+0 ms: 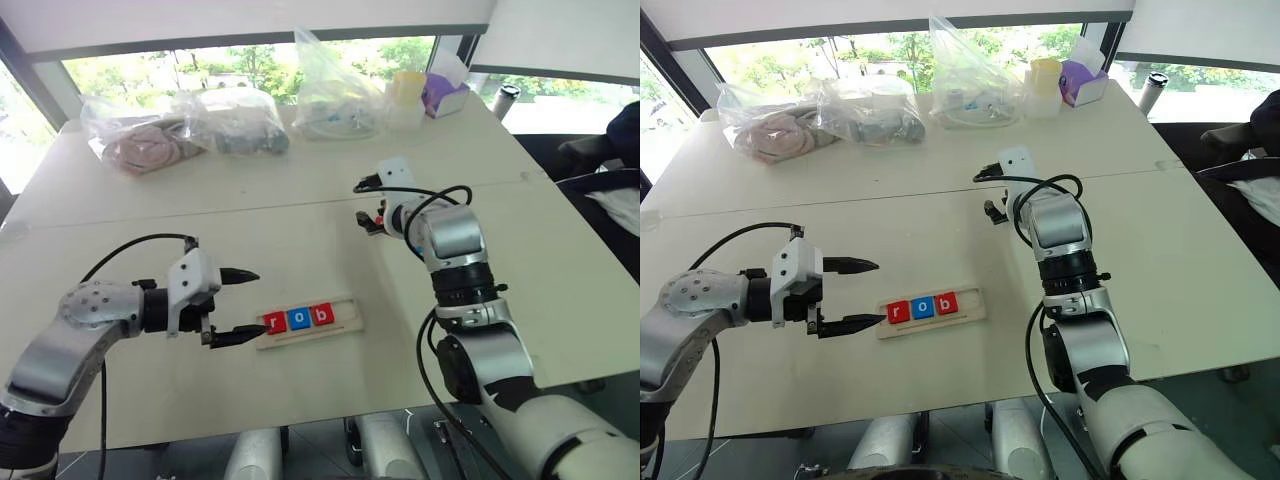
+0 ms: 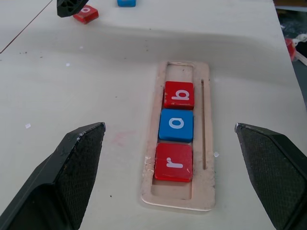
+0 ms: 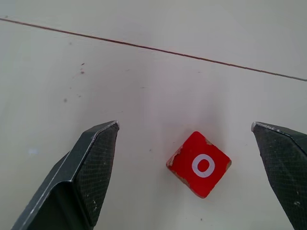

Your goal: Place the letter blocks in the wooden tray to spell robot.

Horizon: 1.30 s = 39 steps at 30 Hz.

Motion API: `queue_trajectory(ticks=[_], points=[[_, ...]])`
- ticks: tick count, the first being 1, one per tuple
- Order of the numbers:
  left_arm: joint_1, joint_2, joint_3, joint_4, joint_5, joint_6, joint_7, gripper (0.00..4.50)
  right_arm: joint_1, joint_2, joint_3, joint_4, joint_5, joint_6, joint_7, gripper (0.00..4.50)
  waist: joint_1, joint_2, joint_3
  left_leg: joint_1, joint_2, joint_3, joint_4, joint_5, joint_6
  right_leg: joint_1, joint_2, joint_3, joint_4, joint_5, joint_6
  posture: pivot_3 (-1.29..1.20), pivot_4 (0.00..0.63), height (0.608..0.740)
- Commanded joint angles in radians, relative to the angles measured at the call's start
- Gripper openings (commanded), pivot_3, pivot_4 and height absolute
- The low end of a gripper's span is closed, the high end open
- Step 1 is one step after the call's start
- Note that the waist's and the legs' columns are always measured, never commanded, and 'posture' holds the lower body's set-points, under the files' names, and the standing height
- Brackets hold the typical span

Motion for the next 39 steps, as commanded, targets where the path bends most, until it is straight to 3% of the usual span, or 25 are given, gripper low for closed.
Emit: queue_trajectory(ticks=[1,11,19,22,27,31,36,39], points=[[-0.014,0.002,0.015,-0.012,0.0,-0.018,0.001,4.5,-0.05,0.028,-0.086,0.036,0.023,0.011,-0.098,4.48,-0.006,0.0,0.0,0.0,0.0,0.0,0.0,0.0,0.0,0.0,0.0,0.0,0.0,0.0,0.0,0.0,0.15,0.74],[-0.002,0.012,0.038,-0.035,-0.022,-0.001,0.004,4.5,-0.099,0.095,-0.197,0.185,0.103,-0.005,-0.224,4.48,-0.029,0.0,0.0,0.0,0.0,0.0,-0.001,0.0,0.0,0.0,0.0,0.0,0.0,0.0,0.0,0.0,0.15,0.74],[-0.027,-0.005,0.058,-0.021,-0.045,0.005,0.024,4.5,-0.084,0.128,-0.139,0.18,0.104,0.028,-0.244,4.48,-0.032,0.0,0.0,0.0,0.0,-0.001,-0.001,0.0,0.0,0.0,0.001,0.0,0.0,-0.002,0.003,0.0,0.15,0.74],[-0.04,-0.016,0.069,-0.017,-0.061,0.014,0.038,4.5,-0.069,0.126,-0.097,0.168,0.093,0.028,-0.239,3.59,-0.031,0.0,0.0,0.0,0.001,-0.001,-0.001,0.0,0.0,0.0,0.001,0.0,0.0,-0.002,0.003,0.0,0.15,0.74],[-0.051,-0.032,0.081,-0.021,-0.095,0.034,0.061,4.5,-0.055,0.133,-0.055,0.169,0.096,0.033,-0.233,1.11,-0.032,0.0,0.0,0.001,0.001,-0.001,-0.001,0.0,0.0,0.0,0.001,0.0,0.0,-0.002,0.003,0.0,0.15,0.74],[-0.044,-0.035,0.075,-0.03,-0.096,0.035,0.067,4.5,-0.049,0.129,-0.051,0.144,0.101,0.067,-0.231,1.11,-0.031,0.0,0.0,0.001,0.001,-0.001,-0.001,0.0,0.0,0.0,0.001,0.0,0.0,-0.002,0.003,0.0,0.15,0.74],[-0.039,-0.054,0.062,-0.035,-0.099,0.032,0.085,4.5,-0.001,0.042,-0.055,-0.194,0.144,0.395,-0.166,1.11,-0.024,0.0,0.0,-0.001,0.0,-0.003,-0.002,0.0,0.0,0.0,0.001,-0.001,0.0,-0.003,0.004,0.0,0.15,0.74],[-0.038,-0.067,0.045,-0.022,-0.086,0.016,0.083,4.5,0.16,-0.132,-0.039,-0.482,0.331,0.48,-0.108,1.11,-0.011,0.0,0.0,-0.002,0.0,-0.003,-0.002,0.0,0.0,0.0,0.0,-0.001,-0.002,-0.003,0.005,0.0,0.15,0.74]])
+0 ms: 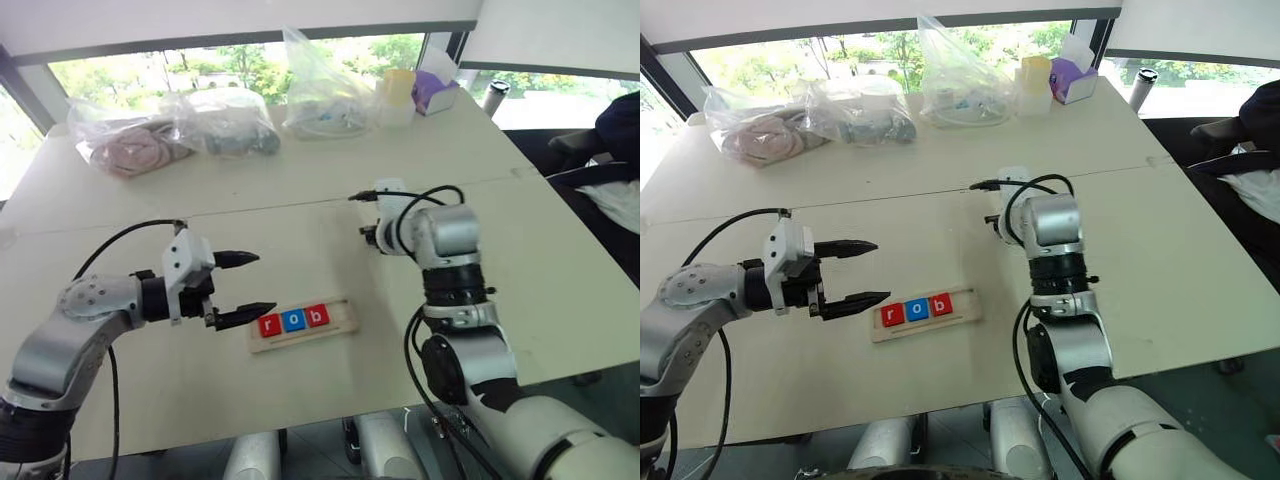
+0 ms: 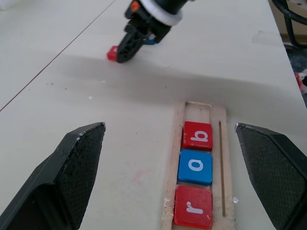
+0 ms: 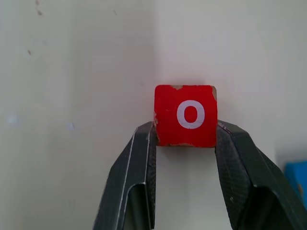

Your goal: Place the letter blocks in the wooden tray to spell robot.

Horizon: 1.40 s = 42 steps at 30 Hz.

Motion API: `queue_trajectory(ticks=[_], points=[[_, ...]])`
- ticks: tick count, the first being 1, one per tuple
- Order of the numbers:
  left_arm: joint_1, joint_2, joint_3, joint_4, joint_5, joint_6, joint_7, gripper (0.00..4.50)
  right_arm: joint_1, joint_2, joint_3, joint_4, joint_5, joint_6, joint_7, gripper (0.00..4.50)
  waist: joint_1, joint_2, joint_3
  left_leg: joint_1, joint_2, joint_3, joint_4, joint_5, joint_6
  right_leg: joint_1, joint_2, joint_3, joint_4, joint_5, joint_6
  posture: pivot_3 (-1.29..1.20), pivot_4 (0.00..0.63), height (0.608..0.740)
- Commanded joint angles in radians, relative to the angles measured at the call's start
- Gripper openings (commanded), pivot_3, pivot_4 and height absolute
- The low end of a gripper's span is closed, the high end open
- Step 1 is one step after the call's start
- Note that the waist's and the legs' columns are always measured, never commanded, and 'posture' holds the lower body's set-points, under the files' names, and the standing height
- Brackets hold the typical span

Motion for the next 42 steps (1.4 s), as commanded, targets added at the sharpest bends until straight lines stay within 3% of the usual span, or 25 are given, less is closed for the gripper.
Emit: queue_trajectory(ticks=[1,8,15,20,26,29,32,33,36,38,40,42], points=[[-0.003,-0.009,0.002,-0.011,0.007,-0.026,0.001,4.5,0.15,-0.185,0.012,-0.303,0.233,0.069,0.045,1.11,0.011,0.0,0.0,0.0,0.0,0.0,0.0,0.0,0.0,0.0,0.0,0.0,-0.001,-0.001,0.001,0.0,0.15,0.74],[-0.028,-0.023,-0.028,0.019,0.021,-0.04,-0.017,4.5,0.346,-0.505,-0.011,-0.453,0.87,0.069,-0.192,1.11,-0.004,0.0,0.0,0.0,0.0,0.003,-0.001,0.0,0.0,0.001,0.0,0.001,-0.008,0.0,0.0,0.0,0.15,0.74],[-0.059,-0.028,-0.051,0.051,0.036,-0.052,-0.032,4.5,0.391,-0.605,-0.008,-0.386,1.342,0.069,-0.568,1.11,-0.008,-0.001,0.001,-0.001,0.001,0.003,-0.001,0.0,0.0,0.001,0.001,0.001,-0.01,0.0,0.0,0.0,0.15,0.74],[-0.065,-0.027,-0.051,0.06,0.044,-0.055,-0.037,4.5,0.414,-0.78,0.169,-0.366,1.81,-0.195,-0.913,1.11,0.0,-0.001,0.001,-0.004,0.001,0.003,-0.001,-0.001,0.001,0.001,0.0,0.002,-0.012,0.0,0.0,0.0,0.15,0.74],[-0.057,-0.025,-0.044,0.051,0.047,-0.052,-0.034,4.5,0.408,-0.842,0.293,-0.386,1.888,-0.365,-1.002,1.11,0.011,-0.003,0.002,-0.004,0.001,0.003,0.0,-0.001,0.002,0.001,0.001,0.002,-0.014,0.0,0.0,0.0,0.15,0.74],[-0.044,-0.019,-0.04,0.036,0.039,-0.045,-0.036,4.5,0.409,-0.86,0.325,-0.385,1.888,-0.39,-0.997,2.59,0.013,-0.003,0.002,-0.004,0.001,0.003,0.0,-0.001,0.002,0.001,0.001,0.002,-0.014,0.0,0.0,0.0,0.15,0.74],[-0.026,-0.008,-0.031,0.021,0.033,-0.04,-0.042,4.5,0.34,-0.89,0.357,-0.363,1.888,-0.344,-0.908,4.16,0.014,-0.003,0.002,-0.004,0.001,0.003,0.0,-0.001,0.002,0.001,0.0,0.002,-0.014,0.0,0.0,0.0,0.15,0.74],[-0.02,-0.005,-0.028,0.017,0.031,-0.039,-0.042,4.5,0.315,-0.899,0.368,-0.36,1.888,-0.326,-0.871,4.45,0.013,-0.003,0.002,-0.005,0.001,0.003,0.0,-0.001,0.002,0.001,0.0,0.002,-0.014,0.0,0.0,0.0,0.15,0.74],[-0.008,-0.001,-0.022,0.009,0.028,-0.038,-0.042,4.5,0.19,-0.914,0.382,-0.387,1.749,-0.17,-0.588,4.45,0.012,-0.002,0.003,-0.005,0.003,0.004,0.0,-0.001,0.002,0.0,0.0,0.002,-0.014,0.0,0.0,0.0,0.15,0.74],[-0.01,-0.002,-0.022,0.011,0.03,-0.038,-0.041,4.5,0.118,-1.022,0.455,-0.539,1.431,-0.179,-0.175,4.45,0.015,0.001,0.004,-0.005,0.003,0.003,0.0,-0.001,0.002,0.0,0.001,0.001,-0.014,0.0,0.0,0.0,0.15,0.74],[-0.009,-0.001,-0.02,0.013,0.032,-0.04,-0.041,4.5,0.115,-1.167,0.563,-0.629,1.071,-0.38,0.216,4.45,0.029,0.003,0.005,-0.006,0.005,0.002,0.0,-0.001,0.002,-0.002,0.0,-0.001,-0.014,0.0,0.0,0.0,0.15,0.74],[-0.011,-0.002,-0.019,0.014,0.032,-0.04,-0.04,4.5,0.171,-1.262,0.62,-0.588,0.795,-0.657,0.538,4.45,0.038,0.002,0.005,-0.009,0.004,0.003,0.0,-0.003,0.003,-0.005,0.0,-0.003,-0.015,-0.001,0.0,0.0,0.15,0.74]])
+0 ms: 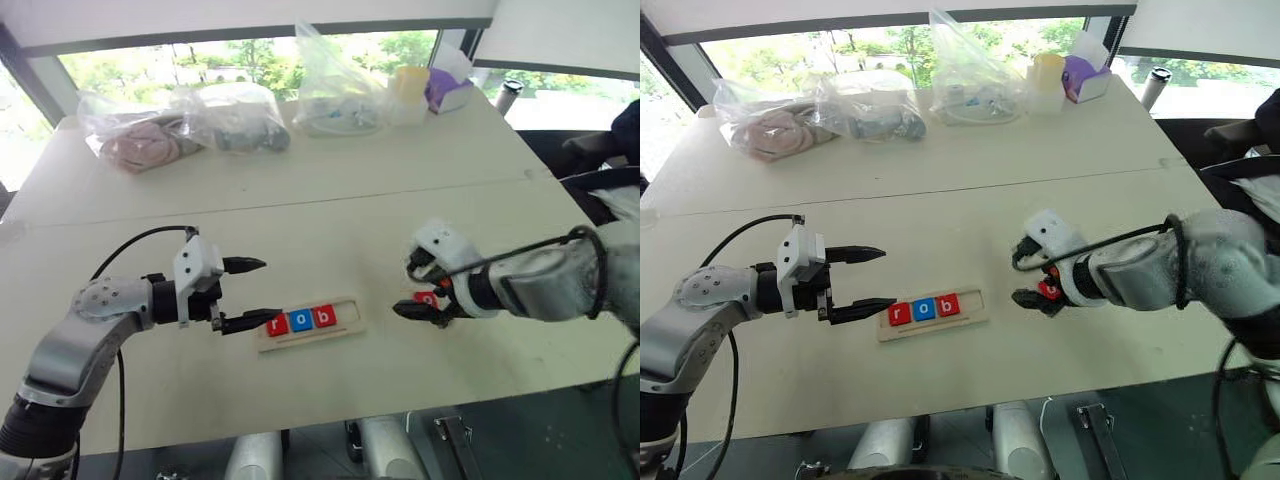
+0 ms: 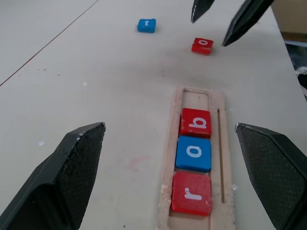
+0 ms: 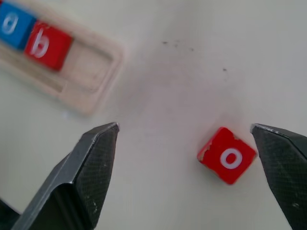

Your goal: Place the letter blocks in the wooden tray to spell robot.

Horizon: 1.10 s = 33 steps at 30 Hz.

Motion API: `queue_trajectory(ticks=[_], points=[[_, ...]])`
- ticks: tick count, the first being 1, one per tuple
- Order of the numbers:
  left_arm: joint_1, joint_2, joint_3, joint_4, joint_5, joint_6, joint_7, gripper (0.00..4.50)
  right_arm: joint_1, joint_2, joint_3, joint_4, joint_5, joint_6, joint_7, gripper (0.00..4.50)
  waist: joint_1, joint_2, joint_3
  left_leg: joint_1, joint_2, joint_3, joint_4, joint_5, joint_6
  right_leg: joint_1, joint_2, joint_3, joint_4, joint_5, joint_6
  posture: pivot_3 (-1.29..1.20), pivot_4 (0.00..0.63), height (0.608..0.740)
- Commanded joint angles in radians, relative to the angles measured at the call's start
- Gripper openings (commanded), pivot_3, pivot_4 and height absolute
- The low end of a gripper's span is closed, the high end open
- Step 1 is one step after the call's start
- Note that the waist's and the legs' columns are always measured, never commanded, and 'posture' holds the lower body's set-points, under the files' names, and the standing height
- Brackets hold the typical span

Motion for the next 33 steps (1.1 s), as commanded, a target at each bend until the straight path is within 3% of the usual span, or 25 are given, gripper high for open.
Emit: queue_trajectory(ticks=[1,4,7,11,17,28,31,33], points=[[-0.006,0.007,0.022,-0.023,-0.009,-0.006,-0.001,4.5,0.081,-0.099,0.082,0.081,-0.504,-0.475,0.535,4.45,0.003,0.0,0.0,-0.002,0.0,0.0,0.0,0.0,-0.001,-0.001,0.0,0.0,-0.001,0.0,0.0,0.0,0.15,0.74],[-0.008,0.005,0.02,-0.025,-0.008,-0.004,0.004,4.5,0.157,-0.063,0.107,0.313,-0.82,-0.874,0.735,4.45,0.001,-0.001,0.0,-0.005,-0.001,0.003,0.002,0.0,-0.001,-0.003,-0.001,0.001,-0.001,0.001,0.001,0.0,0.15,0.74],[0.001,0.008,0.026,-0.03,-0.011,-0.005,0.003,4.5,0.187,0.005,0.098,0.491,-0.965,-1.068,0.872,4.45,0.0,-0.001,0.0,-0.005,-0.002,0.006,0.003,0.0,-0.001,-0.004,-0.001,0.003,0.001,0.001,0.0,0.0,0.15,0.74],[0.015,0.013,0.032,-0.042,-0.014,0.0,0.004,4.5,0.202,0.104,0.04,0.626,-0.961,-1.099,1.019,4.45,-0.001,-0.001,0.0,-0.003,-0.001,0.006,0.003,0.0,-0.001,-0.005,0.001,0.003,0.004,0.002,-0.002,0.0,0.15,0.74],[0.026,0.016,0.036,-0.059,-0.019,0.009,0.009,4.5,0.209,0.212,-0.026,0.748,-1.032,-1.122,1.087,4.45,0.0,-0.002,0.0,0.008,0.0,0.005,0.003,0.0,0.0,0.005,0.001,0.003,0.006,0.002,-0.002,0.0,0.15,0.74],[0.044,0.022,0.04,-0.086,-0.026,0.024,0.013,4.5,0.248,0.317,-0.117,0.694,-1.089,-1.077,1.137,4.45,-0.001,-0.002,0.0,0.01,0.0,0.005,0.003,0.0,0.0,0.007,0.002,0.003,0.007,0.003,-0.002,0.0,0.15,0.74],[0.044,0.022,0.039,-0.089,-0.027,0.027,0.015,4.5,0.249,0.334,-0.129,0.684,-1.108,-1.071,1.14,3.7,0.0,-0.002,0.0,0.01,0.0,0.005,0.003,0.0,0.0,0.007,0.002,0.003,0.007,0.003,-0.002,0.0,0.15,0.74],[0.042,0.022,0.038,-0.091,-0.028,0.03,0.017,4.5,0.249,0.34,-0.134,0.682,-1.119,-1.07,1.144,2.77,-0.001,-0.002,0.0,0.01,0.0,0.005,0.004,0.0,0.0,0.008,0.001,0.003,0.007,0.003,-0.002,0.0,0.15,0.74]])
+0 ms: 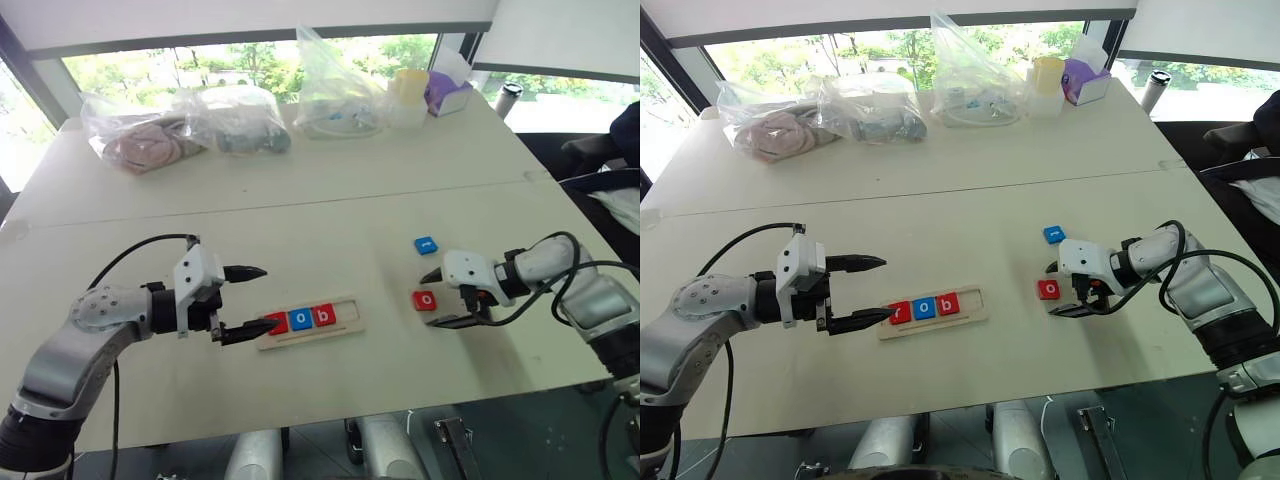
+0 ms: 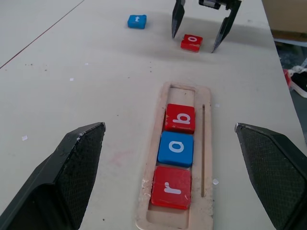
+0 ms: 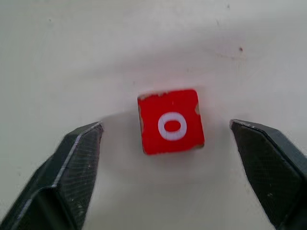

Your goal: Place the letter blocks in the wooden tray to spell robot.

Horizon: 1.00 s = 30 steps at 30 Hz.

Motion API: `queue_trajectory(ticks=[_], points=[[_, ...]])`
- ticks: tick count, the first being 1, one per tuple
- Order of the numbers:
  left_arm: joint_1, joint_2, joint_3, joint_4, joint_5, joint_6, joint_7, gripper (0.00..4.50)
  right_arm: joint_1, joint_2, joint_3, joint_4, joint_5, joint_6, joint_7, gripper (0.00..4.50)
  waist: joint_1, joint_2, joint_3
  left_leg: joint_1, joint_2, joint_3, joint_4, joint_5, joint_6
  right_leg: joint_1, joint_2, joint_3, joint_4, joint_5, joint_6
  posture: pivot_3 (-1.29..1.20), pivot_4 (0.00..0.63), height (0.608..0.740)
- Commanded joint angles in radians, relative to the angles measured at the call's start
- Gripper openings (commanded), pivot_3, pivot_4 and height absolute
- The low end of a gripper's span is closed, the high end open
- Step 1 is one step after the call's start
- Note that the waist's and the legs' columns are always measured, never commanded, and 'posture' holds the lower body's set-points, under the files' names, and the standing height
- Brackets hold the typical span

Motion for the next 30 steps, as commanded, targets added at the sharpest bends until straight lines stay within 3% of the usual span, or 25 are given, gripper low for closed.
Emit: queue_trajectory(ticks=[1,3,4,16,30], points=[[-0.005,0.013,0.03,-0.039,-0.012,0.003,0.009,4.5,0.005,0.015,-0.024,-0.017,-0.026,-0.001,0.0,2.18,0.0,0.0,0.0,0.0,0.0,0.0,0.0,0.0,0.0,0.0,0.0,0.0,0.0,0.0,0.0,0.0,0.15,0.74],[-0.004,0.012,0.029,-0.042,-0.014,0.005,0.014,4.5,0.005,0.019,-0.026,-0.011,-0.036,-0.002,0.002,1.23,0.001,0.0,0.0,0.0,0.0,0.0,0.001,0.0,0.0,0.001,0.0,0.0,0.0,0.0,0.0,0.0,0.15,0.74],[-0.002,0.012,0.03,-0.045,-0.015,0.007,0.016,4.5,0.005,0.02,-0.028,-0.011,-0.04,-0.003,0.004,1.15,0.001,0.0,0.0,0.001,0.0,0.0,0.001,0.0,0.0,0.001,0.0,0.0,0.0,0.0,0.0,0.0,0.15,0.74],[-0.001,0.007,0.023,-0.055,-0.019,0.014,0.03,4.5,-0.116,0.103,-0.007,-0.235,-0.025,0.154,0.048,1.15,0.001,0.0,0.0,0.001,0.0,-0.001,0.001,0.0,0.0,0.0,0.0,0.0,0.003,0.0,0.0,0.0,0.15,0.74],[0.018,0.007,0.041,-0.068,-0.025,0.019,0.051,4.5,-0.19,0.273,0.114,-0.208,-0.115,0.189,0.051,1.15,0.004,0.0,0.0,0.0,0.0,-0.001,0.001,0.0,0.0,0.0,0.0,0.0,0.002,0.0,0.0,0.0,0.15,0.74]])
